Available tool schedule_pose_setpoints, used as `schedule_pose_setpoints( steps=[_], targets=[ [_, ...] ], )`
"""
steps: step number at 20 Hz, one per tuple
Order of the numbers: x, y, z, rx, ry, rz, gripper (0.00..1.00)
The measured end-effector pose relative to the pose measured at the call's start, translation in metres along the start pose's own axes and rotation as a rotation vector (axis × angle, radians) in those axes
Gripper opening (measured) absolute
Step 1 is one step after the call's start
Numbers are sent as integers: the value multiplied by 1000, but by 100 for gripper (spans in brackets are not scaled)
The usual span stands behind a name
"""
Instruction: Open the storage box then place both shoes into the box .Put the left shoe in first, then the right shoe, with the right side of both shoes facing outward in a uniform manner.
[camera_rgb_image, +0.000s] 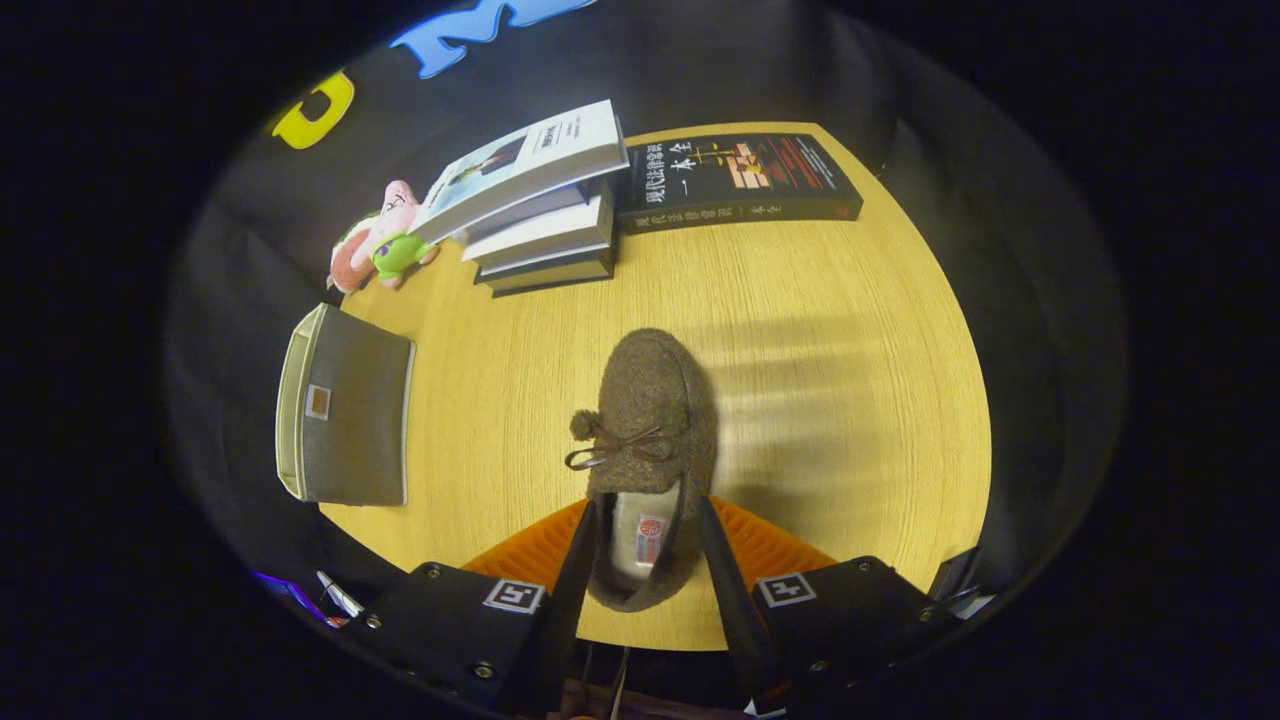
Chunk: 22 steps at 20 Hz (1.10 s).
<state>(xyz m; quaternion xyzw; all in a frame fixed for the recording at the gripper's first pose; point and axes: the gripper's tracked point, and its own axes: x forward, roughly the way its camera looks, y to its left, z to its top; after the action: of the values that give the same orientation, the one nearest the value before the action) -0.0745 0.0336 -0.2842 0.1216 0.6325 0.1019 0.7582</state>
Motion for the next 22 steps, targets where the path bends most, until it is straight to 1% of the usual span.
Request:
schedule_pose_setpoints(
  steps=[2, 6, 10, 11, 12, 13, 14, 15, 16, 17, 19, 22],
  targets=[
    [8, -4, -4, -8, 28, 0, 63],
    [36, -23, -9, -58, 103, -50, 63],
    [67, -37, -9, -106, 174, -78, 63],
    [71, -35, -9, -96, 193, -65, 61],
    [73, -29, -10, -90, 208, -36, 52],
    [69, -28, -6, -66, 210, -28, 42],
    [71, -26, -12, -79, 222, -14, 33],
    [75, -31, -14, -88, 211, -19, 23],
    [63, -30, -5, -70, 187, -9, 13],
    [67, -30, -8, -75, 197, 4, 3],
    [65, -28, -8, -28, 196, 21, 3],
    [44, -17, -5, 27, 174, 39, 3]
  ],
)
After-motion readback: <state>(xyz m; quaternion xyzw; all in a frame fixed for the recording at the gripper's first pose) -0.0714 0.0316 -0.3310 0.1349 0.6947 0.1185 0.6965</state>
